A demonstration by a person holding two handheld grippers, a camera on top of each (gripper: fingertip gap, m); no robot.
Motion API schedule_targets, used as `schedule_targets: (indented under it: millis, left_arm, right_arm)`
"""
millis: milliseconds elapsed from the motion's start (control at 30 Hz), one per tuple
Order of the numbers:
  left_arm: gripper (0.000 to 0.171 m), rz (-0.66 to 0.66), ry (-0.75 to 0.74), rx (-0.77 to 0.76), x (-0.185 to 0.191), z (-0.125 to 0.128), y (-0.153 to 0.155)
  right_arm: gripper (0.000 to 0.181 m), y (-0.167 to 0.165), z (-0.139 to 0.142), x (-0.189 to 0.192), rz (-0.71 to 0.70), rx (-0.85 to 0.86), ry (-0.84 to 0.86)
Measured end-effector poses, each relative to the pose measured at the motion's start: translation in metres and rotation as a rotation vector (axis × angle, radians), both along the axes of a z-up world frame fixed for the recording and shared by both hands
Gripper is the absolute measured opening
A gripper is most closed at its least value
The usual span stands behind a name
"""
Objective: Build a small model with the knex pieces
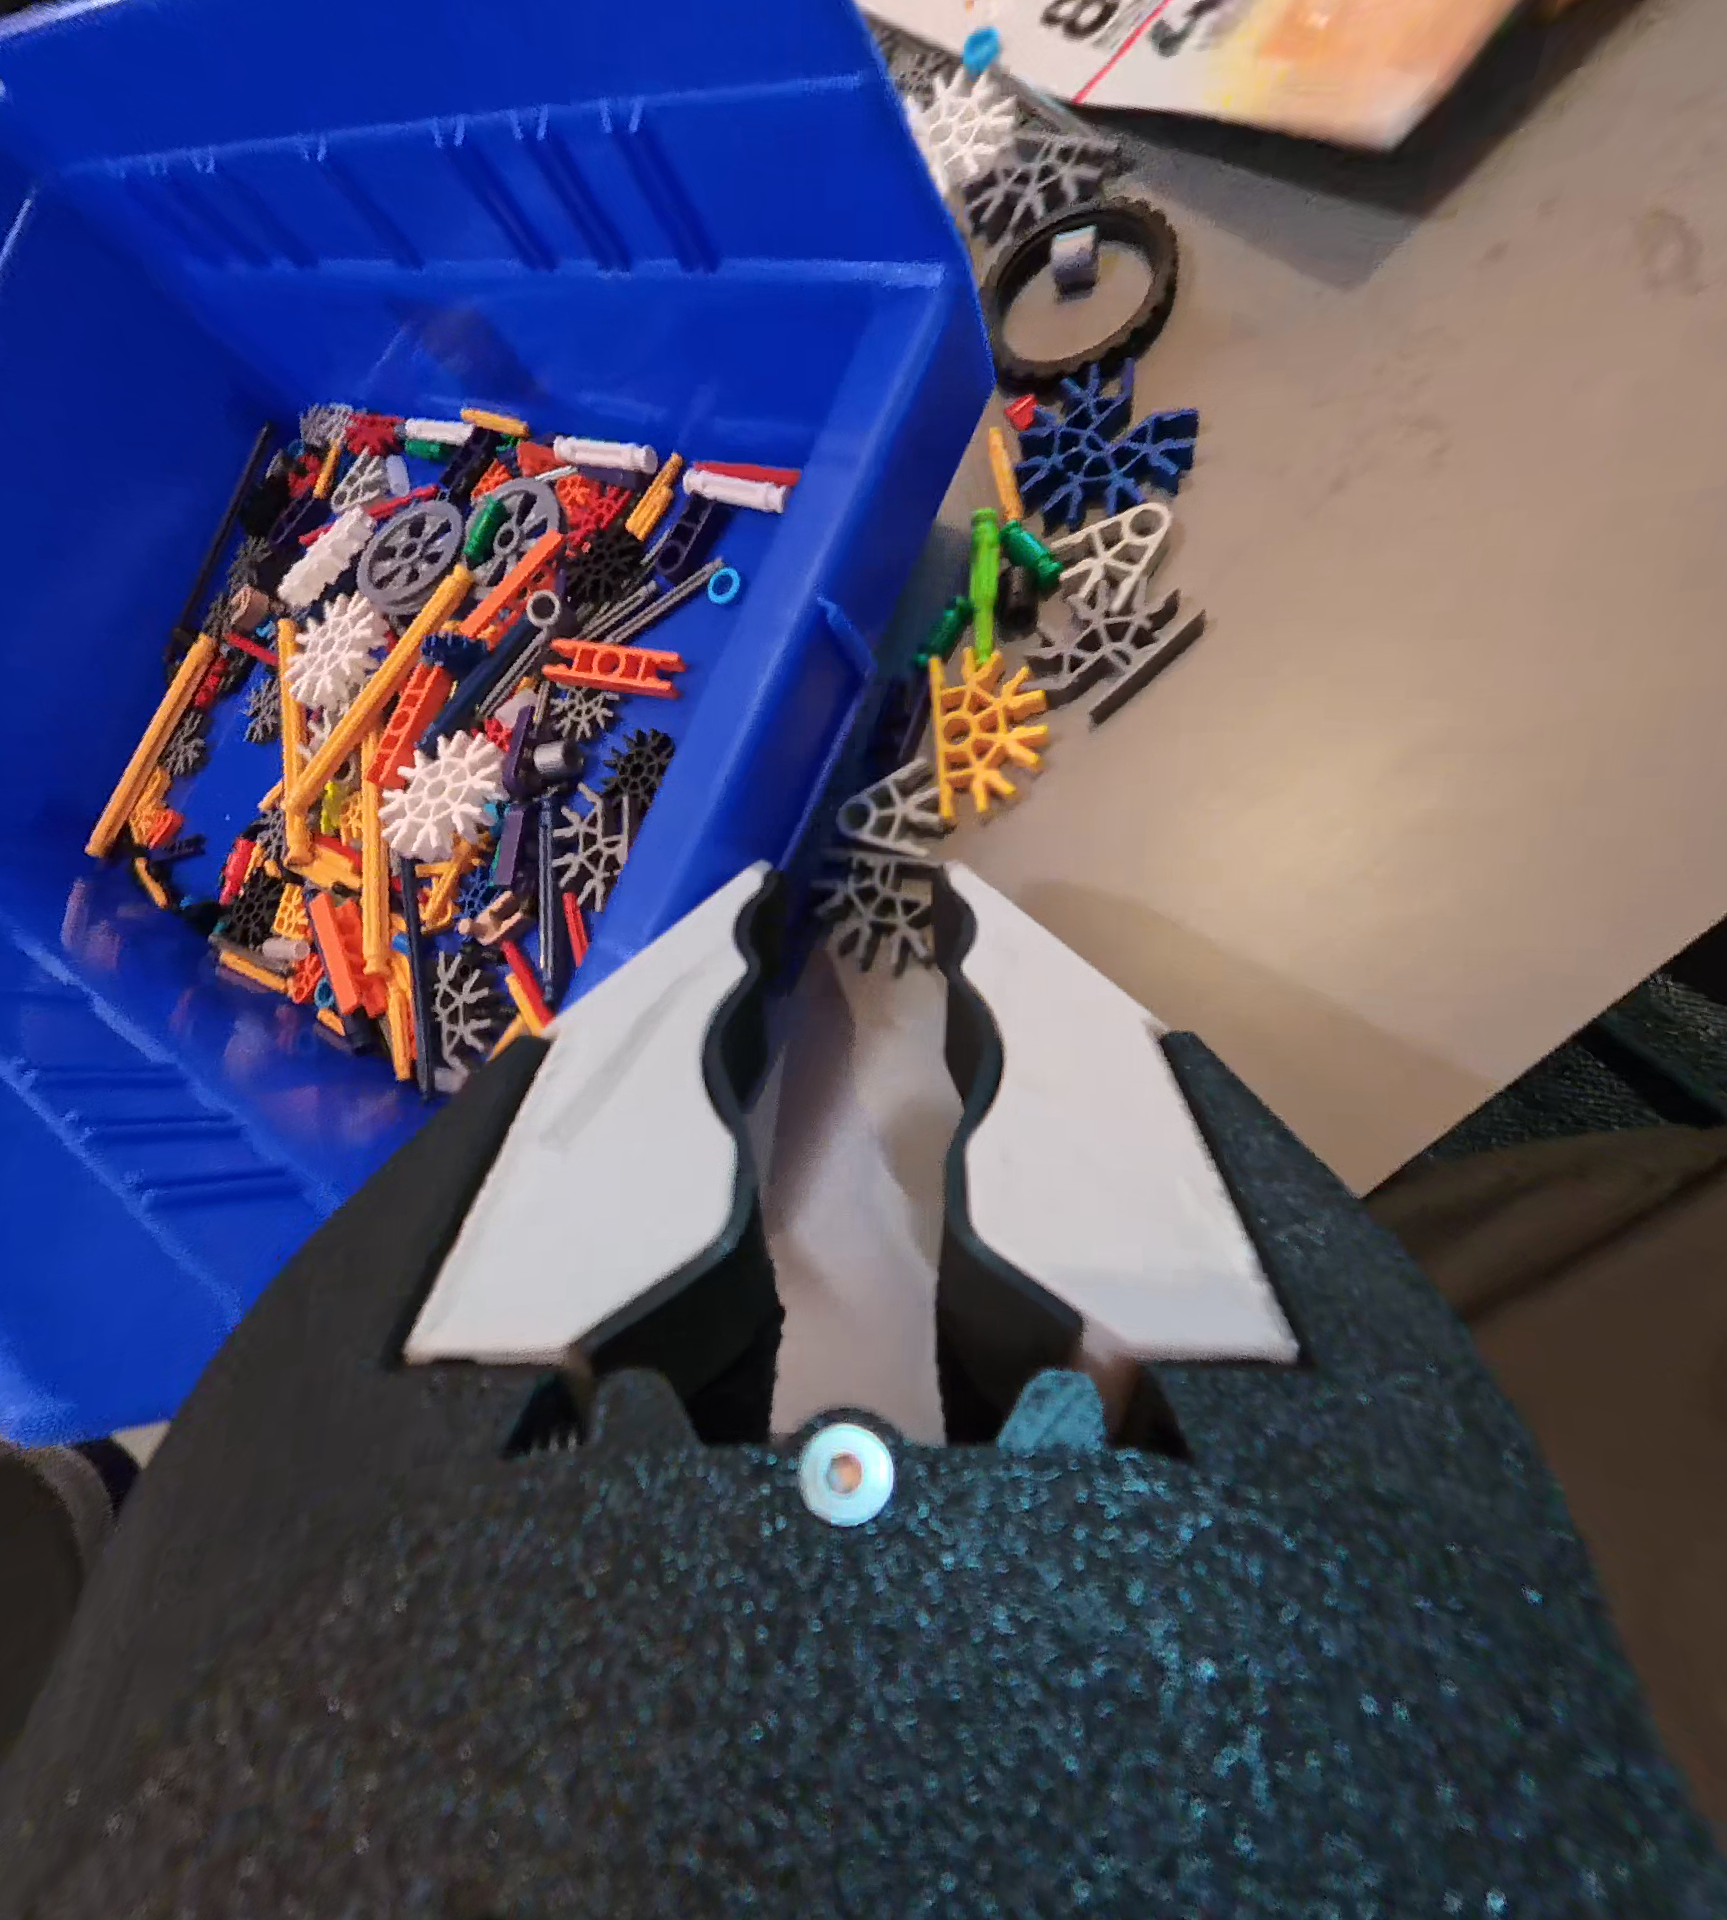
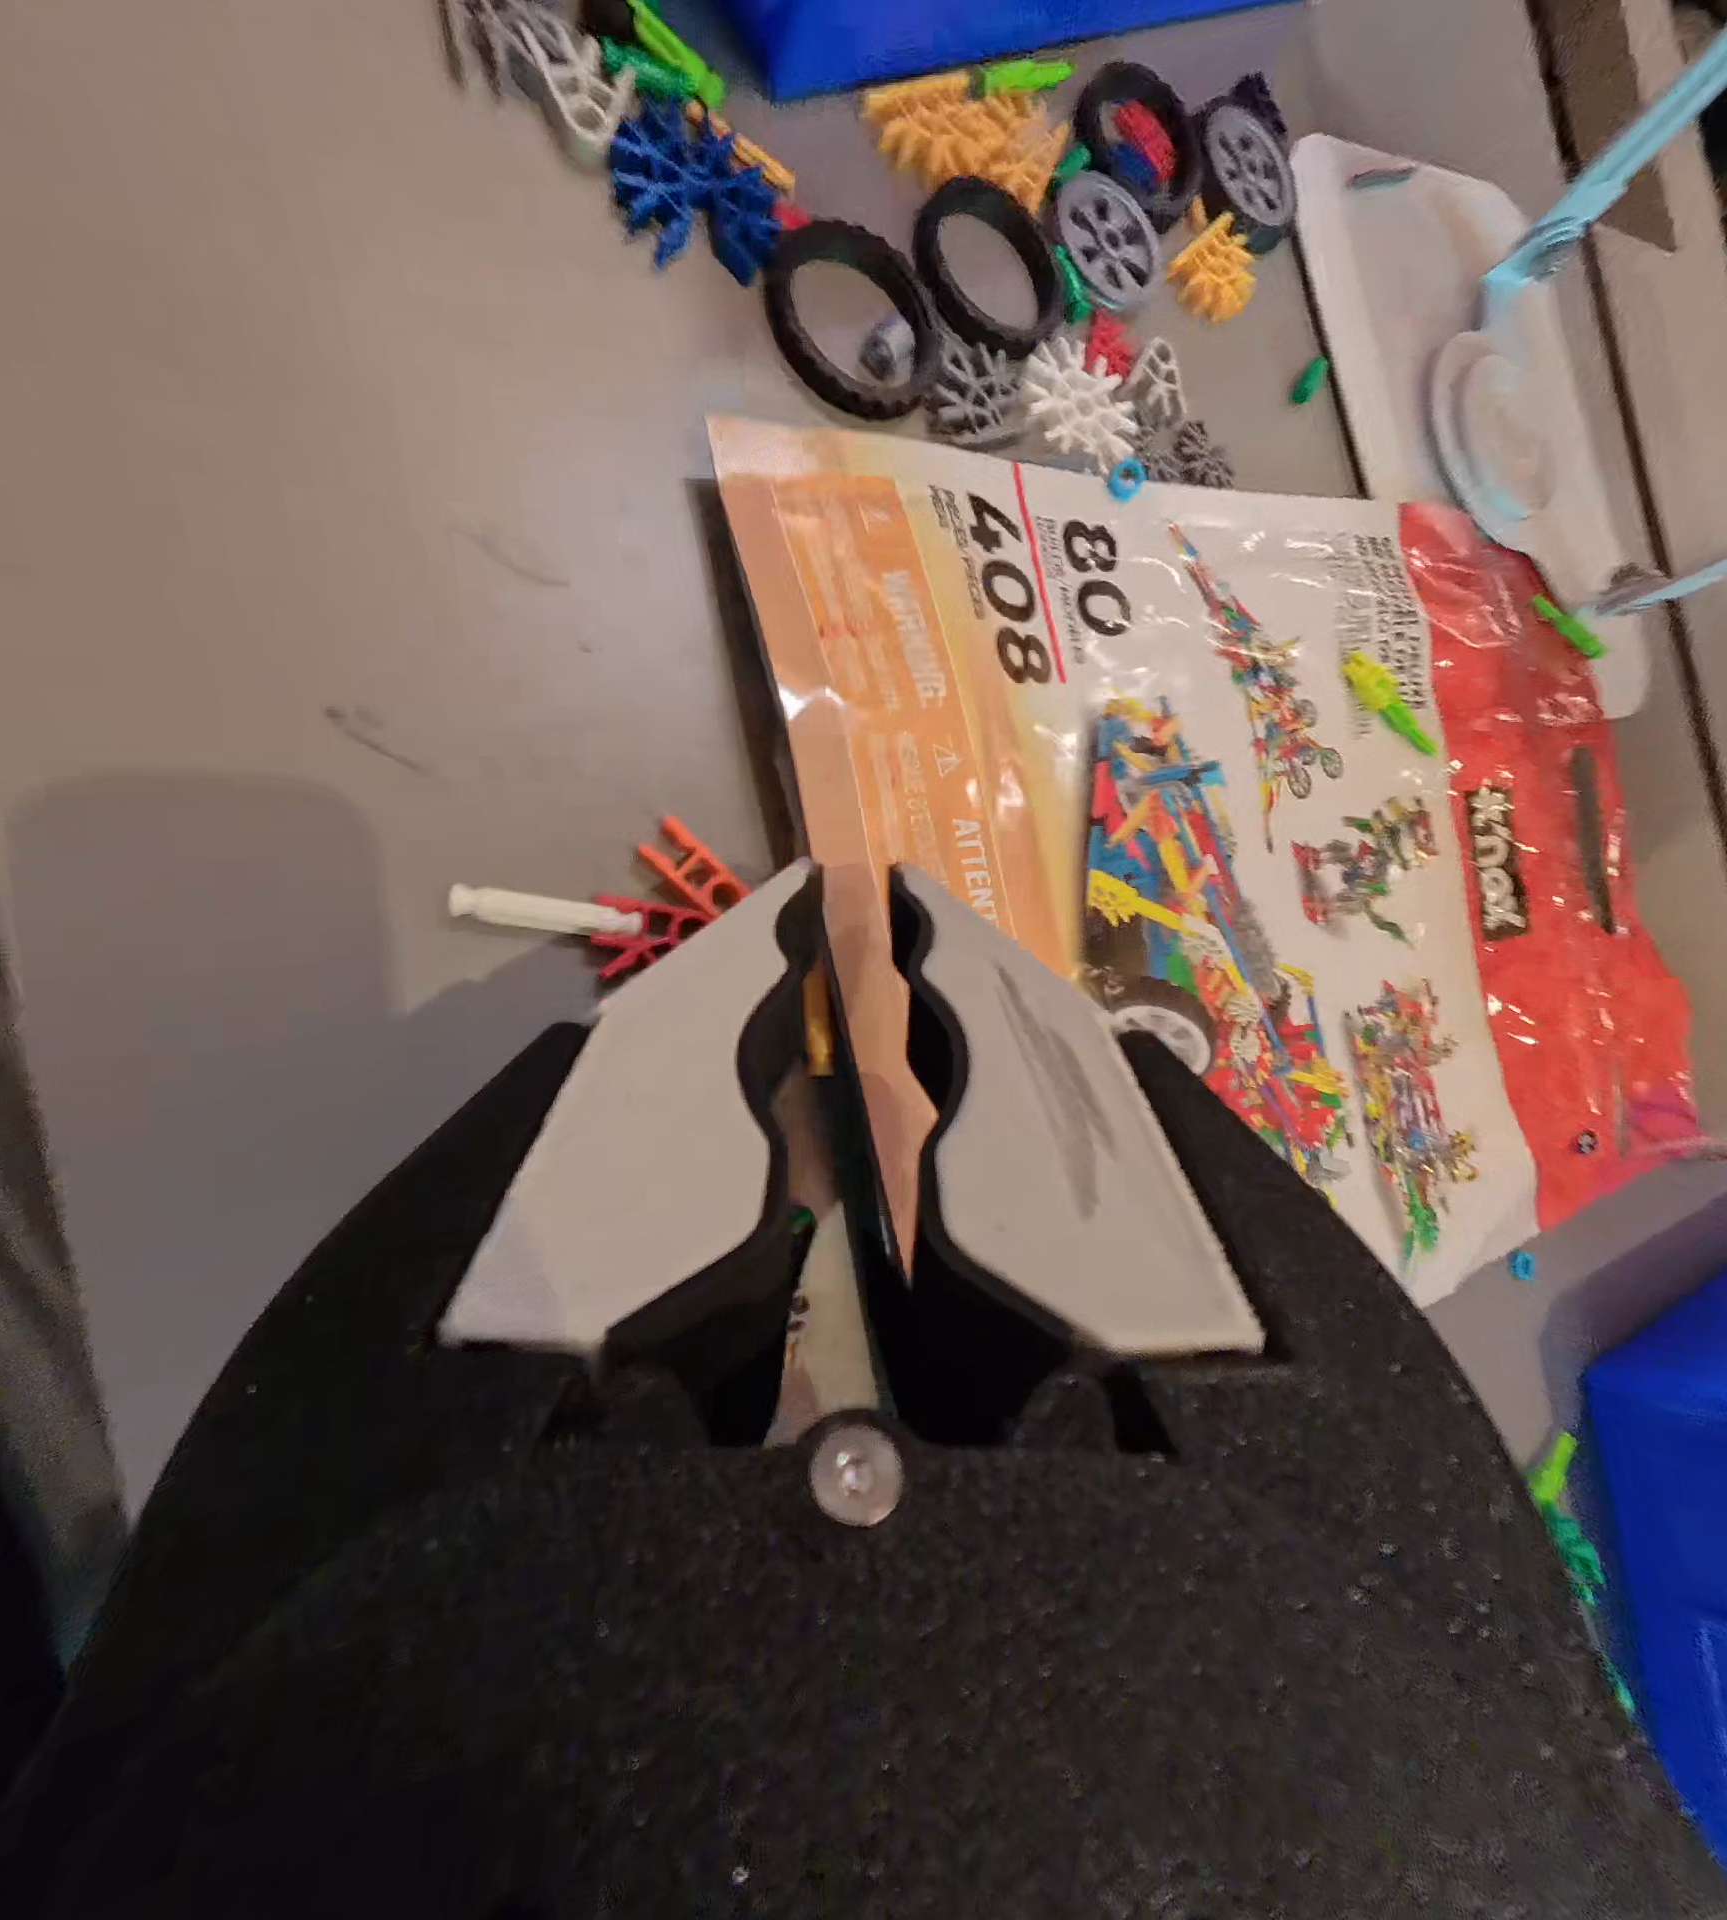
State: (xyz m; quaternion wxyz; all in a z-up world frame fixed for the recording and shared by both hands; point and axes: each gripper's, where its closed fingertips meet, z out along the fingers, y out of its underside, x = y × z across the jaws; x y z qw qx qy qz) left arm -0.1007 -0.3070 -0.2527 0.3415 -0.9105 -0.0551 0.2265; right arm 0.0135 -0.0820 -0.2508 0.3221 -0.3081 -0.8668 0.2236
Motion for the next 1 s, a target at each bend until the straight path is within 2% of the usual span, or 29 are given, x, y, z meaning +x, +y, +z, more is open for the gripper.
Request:
schedule_targets:
  millis: [100,133,233,300,367,467,600,700,800,867,1000]
  left_arm:
    - [0.037,0.006,0.005,-0.008,0.000,-0.002,-0.002]
    - [0.041,-0.002,0.004,-0.012,0.002,-0.003,-0.002]
    - [0.047,0.002,0.015,-0.018,0.004,-0.005,-0.001]
    - [0.049,-0.010,0.017,-0.021,0.006,-0.005,0.002]
    - [0.049,-0.013,0.023,-0.040,0.006,-0.005,0.002]
    - [0.051,-0.010,0.031,-0.035,0.006,-0.002,0.000]
    - [0.052,-0.026,0.033,-0.037,0.011,0.000,-0.004]
    - [0.052,-0.036,0.037,-0.036,0.015,0.003,-0.008]
    - [0.052,-0.047,0.037,-0.034,0.018,0.005,-0.010]
    - [0.052,-0.062,0.037,-0.031,0.021,0.006,-0.009]
    - [0.052,-0.085,0.052,-0.024,0.026,0.012,-0.004]
  right_arm:
    - [0.031,-0.011,0.018,0.009,0.073,-0.155,-0.093]
    - [0.032,-0.011,0.029,0.007,0.094,-0.200,-0.095]
    - [0.024,0.014,0.062,-0.032,0.042,-0.248,-0.014]
    - [0.024,0.041,0.068,-0.069,-0.010,-0.164,0.024]
    - [0.024,0.063,0.060,-0.105,-0.027,-0.049,0.019]
    - [0.020,0.071,0.040,-0.142,0.082,0.063,-0.009]
    - [0.018,0.092,0.008,-0.173,0.114,0.113,-0.113]
    - [0.018,0.103,-0.010,-0.185,0.137,0.121,-0.182]
    - [0.017,0.098,-0.022,-0.191,0.189,0.083,-0.221]
    - [0.004,0.099,-0.026,-0.194,0.198,0.086,-0.231]
    - [0.002,0.096,-0.026,-0.192,0.203,0.061,-0.245]
